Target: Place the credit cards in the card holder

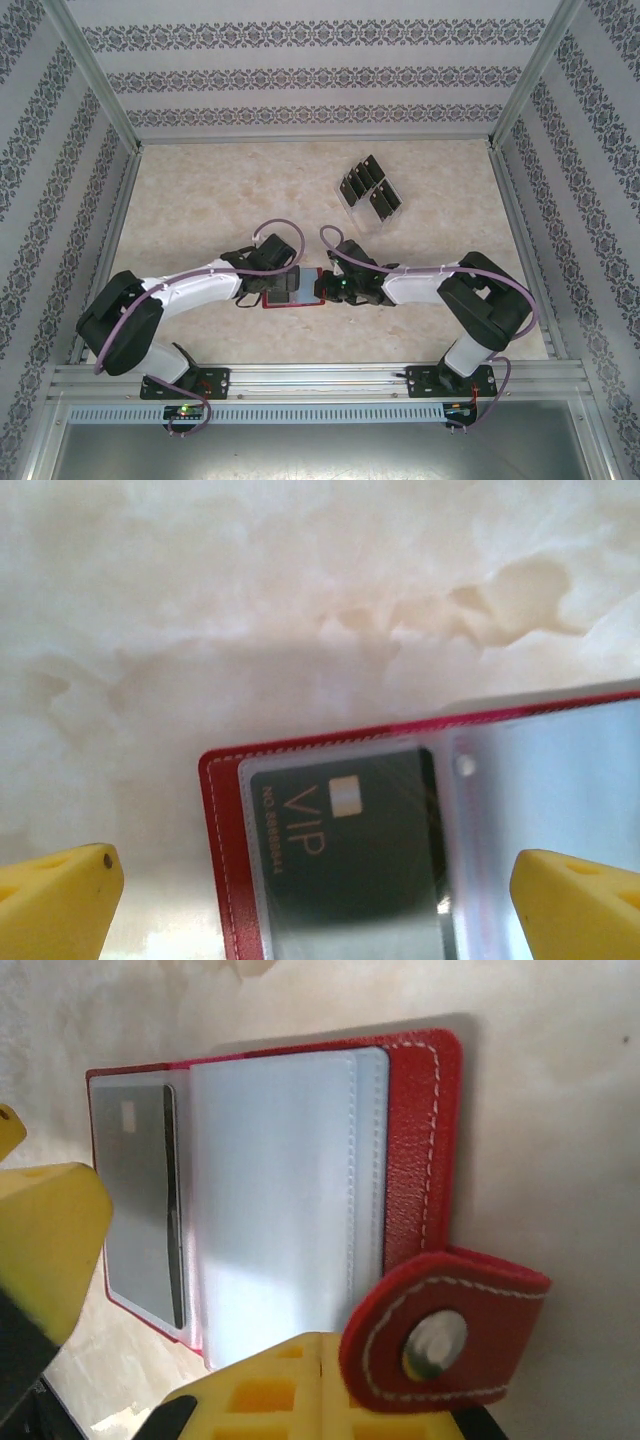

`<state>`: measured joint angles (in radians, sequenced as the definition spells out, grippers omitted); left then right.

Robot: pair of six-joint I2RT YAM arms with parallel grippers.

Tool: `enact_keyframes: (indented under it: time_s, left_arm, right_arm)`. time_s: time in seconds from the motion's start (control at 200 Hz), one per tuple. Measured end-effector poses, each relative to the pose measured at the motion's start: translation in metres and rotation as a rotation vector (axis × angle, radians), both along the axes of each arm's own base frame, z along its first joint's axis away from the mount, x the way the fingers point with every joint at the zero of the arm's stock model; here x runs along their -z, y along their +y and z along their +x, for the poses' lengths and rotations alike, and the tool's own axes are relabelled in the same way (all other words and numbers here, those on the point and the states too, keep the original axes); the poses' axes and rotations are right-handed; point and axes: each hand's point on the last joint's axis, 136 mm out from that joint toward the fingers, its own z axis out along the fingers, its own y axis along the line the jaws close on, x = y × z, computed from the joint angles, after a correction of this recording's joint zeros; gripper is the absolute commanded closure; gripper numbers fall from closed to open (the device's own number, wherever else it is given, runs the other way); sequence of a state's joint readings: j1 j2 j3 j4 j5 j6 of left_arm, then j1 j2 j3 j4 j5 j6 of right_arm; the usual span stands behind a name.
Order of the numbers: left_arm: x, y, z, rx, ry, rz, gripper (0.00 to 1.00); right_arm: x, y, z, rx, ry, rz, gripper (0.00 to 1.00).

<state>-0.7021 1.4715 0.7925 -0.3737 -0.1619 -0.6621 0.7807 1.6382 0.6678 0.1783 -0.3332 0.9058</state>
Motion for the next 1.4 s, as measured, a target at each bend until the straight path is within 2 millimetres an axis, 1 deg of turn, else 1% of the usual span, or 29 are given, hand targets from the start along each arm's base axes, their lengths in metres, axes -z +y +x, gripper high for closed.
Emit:
enact_keyframes:
  time_s: [0.045, 0.115, 0.185, 0.345, 0.575, 0.759, 0.949, 1.229, 1.404]
  left_arm:
    - [-0.004, 0.0, 0.003, -0.003, -0.009, -0.007, 0.0]
    - [-0.006, 0.001, 0.005, -0.008, -0.015, -0.01, 0.0]
    - [-0.006, 0.004, 0.007, -0.016, -0.014, -0.007, 0.0]
    - [-0.007, 0.015, 0.008, -0.04, -0.02, -0.01, 0.0]
    - [-0.001, 0.036, -0.012, -0.055, -0.01, 0.0, 0.0]
    - [0.003, 0.045, -0.023, -0.056, -0.004, 0.004, 0.0]
    - [0.003, 0.046, -0.024, -0.057, -0.008, 0.002, 0.0]
    - [0.004, 0.047, -0.026, -0.056, -0.005, 0.004, 0.0]
    - [0.004, 0.047, -0.026, -0.057, -0.004, 0.005, 0.0]
  right_arm:
    - [-0.003, 0.0, 0.002, 0.002, -0.003, 0.001, 0.88]
    - [-0.009, -0.001, 0.005, 0.003, -0.013, 0.003, 0.77]
    - [-0.015, -0.002, 0.008, 0.005, -0.024, 0.005, 0.71]
    - [-0.024, -0.005, 0.013, 0.002, -0.039, -0.006, 0.64]
    - [-0.034, -0.009, 0.006, -0.003, -0.041, -0.014, 0.62]
    - [-0.036, -0.004, -0.01, -0.032, -0.038, -0.025, 0.63]
    - [-0.03, -0.002, -0.019, -0.03, -0.018, -0.044, 0.63]
    - [-0.01, -0.002, -0.025, -0.025, 0.026, -0.09, 0.65]
    - [-0.002, -0.003, -0.026, -0.024, 0.043, -0.108, 0.66]
